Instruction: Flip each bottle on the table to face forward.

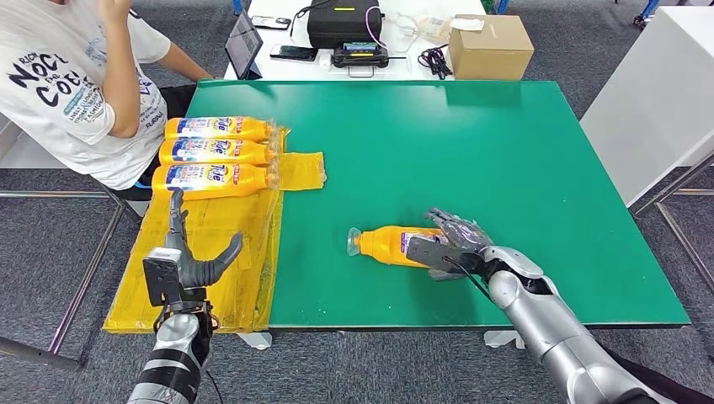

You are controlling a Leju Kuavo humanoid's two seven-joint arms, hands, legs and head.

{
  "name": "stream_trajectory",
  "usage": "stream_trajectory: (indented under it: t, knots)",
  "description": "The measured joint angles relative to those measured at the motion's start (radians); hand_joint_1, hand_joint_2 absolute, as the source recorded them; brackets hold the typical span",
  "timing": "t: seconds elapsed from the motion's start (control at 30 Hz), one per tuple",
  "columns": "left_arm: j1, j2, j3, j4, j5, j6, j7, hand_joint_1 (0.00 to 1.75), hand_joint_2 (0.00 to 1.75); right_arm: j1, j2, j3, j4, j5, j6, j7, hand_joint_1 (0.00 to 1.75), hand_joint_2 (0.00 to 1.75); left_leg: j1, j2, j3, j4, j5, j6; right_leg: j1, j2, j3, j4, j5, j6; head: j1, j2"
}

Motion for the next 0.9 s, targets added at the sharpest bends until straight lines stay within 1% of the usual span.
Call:
stream_trajectory:
  t: [0.17, 0.43, 0.63, 0.9]
  knots:
    - [-0.013, -0.001, -0.002, 0.02, 0.006, -0.001, -0.003, 0.0, 1.75, -0.049, -0.005, 0.007, 0.08, -0.032, 0.029, -0.007, 0.0, 1.75, 0.0, 0.0, 0.0, 0.0, 0.0, 0.0, 0.0, 0.0, 0.0, 0.0, 0.0, 0.0, 0.0, 0.0]
    - [-0.021, -0.001, -0.007, 0.038, 0.006, -0.01, 0.0, 0.0, 1.75, -0.087, -0.01, 0.013, 0.134, -0.05, 0.042, 0.002, 0.0, 1.75, 0.0, 0.0, 0.0, 0.0, 0.0, 0.0, 0.0, 0.0, 0.0, 0.0, 0.0, 0.0, 0.0, 0.0]
    - [-0.021, -0.001, -0.01, 0.061, 0.01, -0.021, 0.001, 0.0, 1.75, -0.137, -0.04, 0.024, 0.175, -0.089, 0.085, 0.028, 0.0, 1.75, 0.0, 0.0, 0.0, 0.001, 0.0, 0.0, 0.0, 0.0, 0.0, 0.0, 0.001, 0.001, 0.0, 0.0]
    - [-0.022, -0.001, -0.01, 0.079, 0.014, -0.021, -0.001, 0.0, 1.75, -0.153, -0.067, 0.032, 0.197, -0.112, 0.093, 0.035, 0.0, 1.75, 0.0, 0.0, 0.0, 0.001, 0.0, 0.0, 0.0, 0.0, 0.0, 0.0, 0.001, 0.001, 0.0, 0.0]
